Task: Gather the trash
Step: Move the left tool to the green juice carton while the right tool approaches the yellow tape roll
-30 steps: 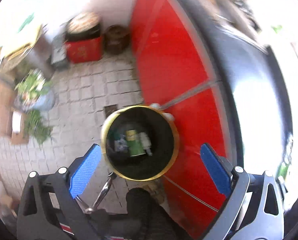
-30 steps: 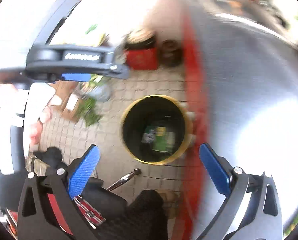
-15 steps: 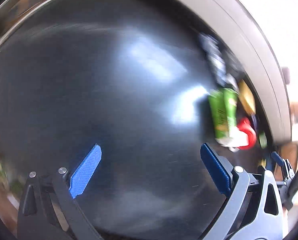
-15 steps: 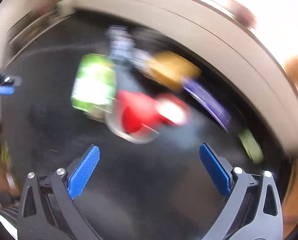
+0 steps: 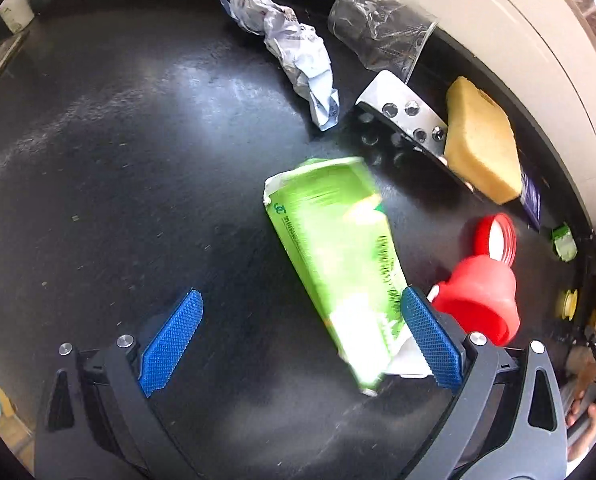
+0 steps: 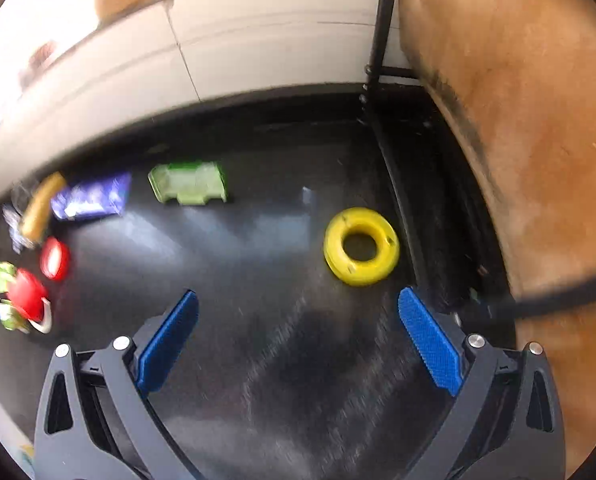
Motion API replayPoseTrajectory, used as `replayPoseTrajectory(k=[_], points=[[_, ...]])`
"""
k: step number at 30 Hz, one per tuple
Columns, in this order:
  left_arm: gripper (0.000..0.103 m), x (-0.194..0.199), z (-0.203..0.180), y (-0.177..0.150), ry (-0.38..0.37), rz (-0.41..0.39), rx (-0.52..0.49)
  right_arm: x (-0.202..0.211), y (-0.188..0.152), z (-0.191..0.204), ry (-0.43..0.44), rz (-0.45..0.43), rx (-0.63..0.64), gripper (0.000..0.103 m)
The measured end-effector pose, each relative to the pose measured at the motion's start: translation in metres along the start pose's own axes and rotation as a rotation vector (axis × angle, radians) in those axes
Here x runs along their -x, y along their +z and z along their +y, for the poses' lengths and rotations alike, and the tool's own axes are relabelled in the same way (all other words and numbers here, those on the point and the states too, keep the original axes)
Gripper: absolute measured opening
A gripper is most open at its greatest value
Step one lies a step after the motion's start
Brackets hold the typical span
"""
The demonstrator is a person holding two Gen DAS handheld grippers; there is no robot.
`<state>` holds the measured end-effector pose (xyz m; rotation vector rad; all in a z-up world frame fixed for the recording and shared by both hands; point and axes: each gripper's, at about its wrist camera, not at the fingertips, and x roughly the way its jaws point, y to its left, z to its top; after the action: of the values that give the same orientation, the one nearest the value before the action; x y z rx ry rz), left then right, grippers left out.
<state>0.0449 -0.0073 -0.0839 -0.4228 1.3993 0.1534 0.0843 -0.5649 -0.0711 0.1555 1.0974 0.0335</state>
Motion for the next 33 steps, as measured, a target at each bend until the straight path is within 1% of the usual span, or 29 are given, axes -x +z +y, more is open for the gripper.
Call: replayPoseTrajectory(k=[1,2,3,4,5,6,9,11,14,18,20,23,24,25,27,28,30,31,33], points=[[0.096,-0.002,0.002,0.001,0.011,0.003,0.005,-0.002,0.003,-0.005,0.004,0.001,-0.032,0.097],[0.096,-0.004,0.003,0.003,0.025,0.004,0.010,-0.007,0.005,-0.015,0.073,0.019,-0.109,0.097],[0.096,-0.007,0.003,0.005,0.031,0.008,0.014,-0.016,0.009,-0.018,0.103,0.033,-0.153,0.096],[0.096,-0.011,0.003,0.006,0.035,0.017,0.017,-0.024,0.010,-0.024,0.119,0.069,-0.192,0.093],[0.096,-0.013,0.001,0.007,0.045,0.009,0.016,-0.027,0.010,-0.027,0.122,0.086,-0.207,0.093],[0.096,-0.014,0.001,0.008,0.054,0.005,0.012,-0.027,0.009,-0.026,0.122,0.077,-0.202,0.093],[0.096,-0.017,0.001,0.013,0.067,0.002,-0.006,-0.025,0.002,-0.008,0.205,0.102,-0.171,0.091],[0.096,-0.018,-0.001,0.022,0.088,0.006,-0.033,-0.028,0.003,0.006,0.202,0.094,-0.148,0.091],[0.096,-0.026,-0.013,0.030,0.121,0.006,-0.070,-0.024,0.011,0.028,0.150,0.062,-0.089,0.091],[0.096,-0.035,-0.027,0.038,0.152,0.007,-0.109,-0.036,0.026,0.062,-0.046,0.034,0.078,0.091],[0.096,-0.040,-0.034,0.041,0.166,0.010,-0.128,-0.046,0.031,0.069,-0.126,0.033,0.122,0.092],[0.096,-0.047,-0.040,0.047,0.185,0.015,-0.144,-0.063,0.035,0.076,-0.293,0.015,0.190,0.092],[0.096,-0.048,-0.041,0.051,0.185,0.017,-0.143,-0.071,0.036,0.074,-0.348,0.022,0.199,0.092],[0.096,-0.049,-0.041,0.053,0.185,0.021,-0.141,-0.076,0.037,0.072,-0.355,0.034,0.188,0.092],[0.096,-0.051,-0.042,0.059,0.186,0.030,-0.137,-0.091,0.039,0.067,-0.334,0.073,0.146,0.092],[0.096,-0.052,-0.042,0.059,0.187,0.033,-0.135,-0.097,0.039,0.062,-0.338,0.087,0.127,0.094],[0.096,-0.054,-0.043,0.064,0.188,0.039,-0.132,-0.099,0.041,0.055,-0.335,0.070,0.095,0.096],[0.096,-0.048,-0.036,0.069,0.188,0.041,-0.130,-0.099,0.043,0.050,-0.325,0.073,0.075,0.096],[0.096,-0.049,-0.037,0.074,0.189,0.046,-0.120,-0.101,0.044,0.043,-0.296,0.086,0.032,0.096]])
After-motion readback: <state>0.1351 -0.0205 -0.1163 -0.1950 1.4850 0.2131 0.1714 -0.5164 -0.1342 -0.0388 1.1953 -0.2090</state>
